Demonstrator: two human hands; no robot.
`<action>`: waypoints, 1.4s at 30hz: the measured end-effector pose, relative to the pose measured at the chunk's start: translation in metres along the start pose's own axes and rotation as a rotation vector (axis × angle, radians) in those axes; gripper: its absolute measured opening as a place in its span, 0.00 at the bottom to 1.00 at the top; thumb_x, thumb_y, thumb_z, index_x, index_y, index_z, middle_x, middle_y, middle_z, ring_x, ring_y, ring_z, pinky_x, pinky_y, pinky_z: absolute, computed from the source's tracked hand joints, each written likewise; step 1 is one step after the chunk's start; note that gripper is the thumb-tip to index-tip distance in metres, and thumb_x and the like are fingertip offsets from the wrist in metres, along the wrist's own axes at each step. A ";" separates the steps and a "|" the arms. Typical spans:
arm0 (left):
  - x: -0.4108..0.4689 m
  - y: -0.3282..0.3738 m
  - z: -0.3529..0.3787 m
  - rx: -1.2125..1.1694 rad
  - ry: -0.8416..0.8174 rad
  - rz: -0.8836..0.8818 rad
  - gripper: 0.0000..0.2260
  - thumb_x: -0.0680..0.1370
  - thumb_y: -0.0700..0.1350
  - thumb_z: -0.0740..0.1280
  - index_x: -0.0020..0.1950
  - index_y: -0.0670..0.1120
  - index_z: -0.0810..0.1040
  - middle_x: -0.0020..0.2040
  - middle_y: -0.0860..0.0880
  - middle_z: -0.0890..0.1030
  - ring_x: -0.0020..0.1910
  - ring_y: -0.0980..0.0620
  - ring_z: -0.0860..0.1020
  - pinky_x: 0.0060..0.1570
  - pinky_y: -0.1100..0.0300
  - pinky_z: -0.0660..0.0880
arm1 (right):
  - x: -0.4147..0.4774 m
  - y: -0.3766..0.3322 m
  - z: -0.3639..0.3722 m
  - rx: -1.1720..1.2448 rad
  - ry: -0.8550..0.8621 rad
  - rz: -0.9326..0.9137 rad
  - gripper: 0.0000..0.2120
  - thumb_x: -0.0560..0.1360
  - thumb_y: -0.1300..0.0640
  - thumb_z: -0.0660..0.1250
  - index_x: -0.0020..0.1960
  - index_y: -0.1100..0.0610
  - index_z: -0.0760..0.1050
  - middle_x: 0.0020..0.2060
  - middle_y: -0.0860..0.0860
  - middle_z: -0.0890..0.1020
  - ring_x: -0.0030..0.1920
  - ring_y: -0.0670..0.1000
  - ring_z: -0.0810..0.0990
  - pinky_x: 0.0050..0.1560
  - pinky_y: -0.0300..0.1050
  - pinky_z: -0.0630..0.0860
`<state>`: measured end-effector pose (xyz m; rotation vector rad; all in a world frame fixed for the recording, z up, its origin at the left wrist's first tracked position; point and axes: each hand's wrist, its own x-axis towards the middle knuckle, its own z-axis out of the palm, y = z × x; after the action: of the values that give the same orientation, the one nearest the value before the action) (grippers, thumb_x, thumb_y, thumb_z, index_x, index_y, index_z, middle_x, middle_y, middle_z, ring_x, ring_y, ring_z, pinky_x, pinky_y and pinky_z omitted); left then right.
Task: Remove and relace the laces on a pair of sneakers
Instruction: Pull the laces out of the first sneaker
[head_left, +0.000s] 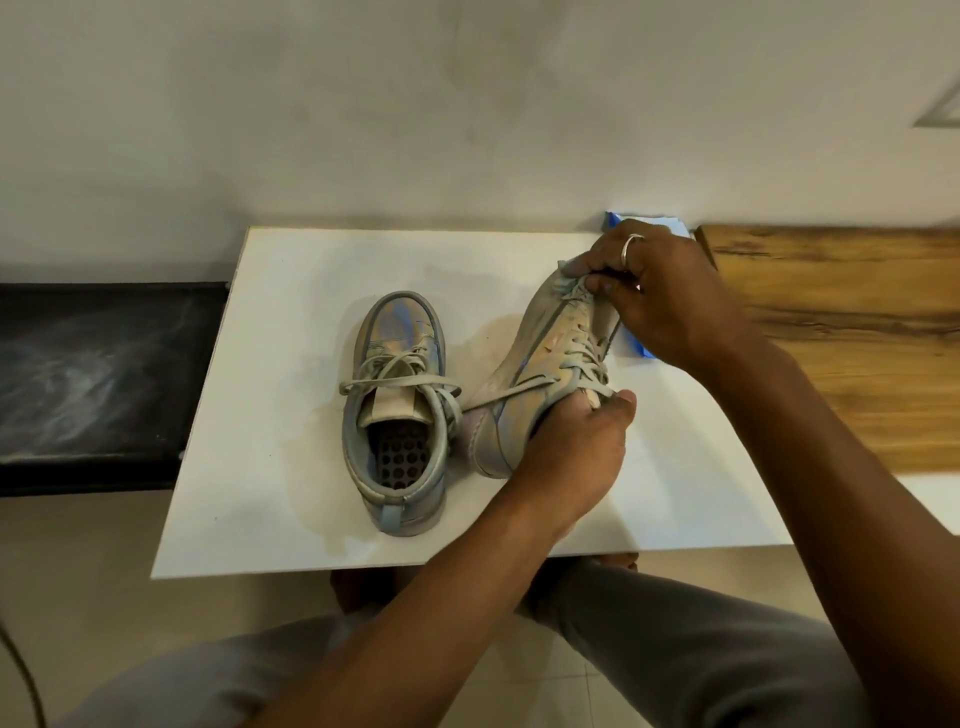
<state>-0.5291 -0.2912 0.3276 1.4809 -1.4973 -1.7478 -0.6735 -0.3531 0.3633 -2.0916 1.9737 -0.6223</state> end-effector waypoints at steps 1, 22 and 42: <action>-0.001 0.000 0.002 0.011 -0.003 -0.009 0.23 0.80 0.55 0.63 0.74 0.53 0.66 0.70 0.54 0.71 0.69 0.51 0.69 0.69 0.55 0.66 | -0.001 0.001 0.001 -0.024 0.014 -0.003 0.13 0.78 0.64 0.67 0.59 0.54 0.82 0.50 0.47 0.79 0.50 0.44 0.74 0.49 0.21 0.66; -0.021 0.003 0.005 0.515 -0.444 -0.221 0.24 0.86 0.51 0.43 0.75 0.39 0.63 0.71 0.36 0.69 0.70 0.37 0.67 0.67 0.46 0.63 | -0.040 0.007 -0.015 -0.141 -0.101 0.189 0.14 0.78 0.62 0.68 0.62 0.54 0.80 0.57 0.52 0.80 0.60 0.51 0.76 0.54 0.46 0.76; -0.016 -0.014 0.005 0.497 -0.354 -0.253 0.26 0.84 0.57 0.50 0.80 0.49 0.51 0.80 0.49 0.53 0.78 0.45 0.52 0.74 0.54 0.52 | -0.082 -0.013 0.011 -0.249 -0.079 -0.104 0.11 0.73 0.60 0.72 0.55 0.55 0.84 0.50 0.53 0.84 0.50 0.55 0.79 0.44 0.53 0.79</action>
<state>-0.5233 -0.2712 0.3219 1.7195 -2.1271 -1.9558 -0.6585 -0.2729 0.3453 -2.3350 1.9985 -0.3181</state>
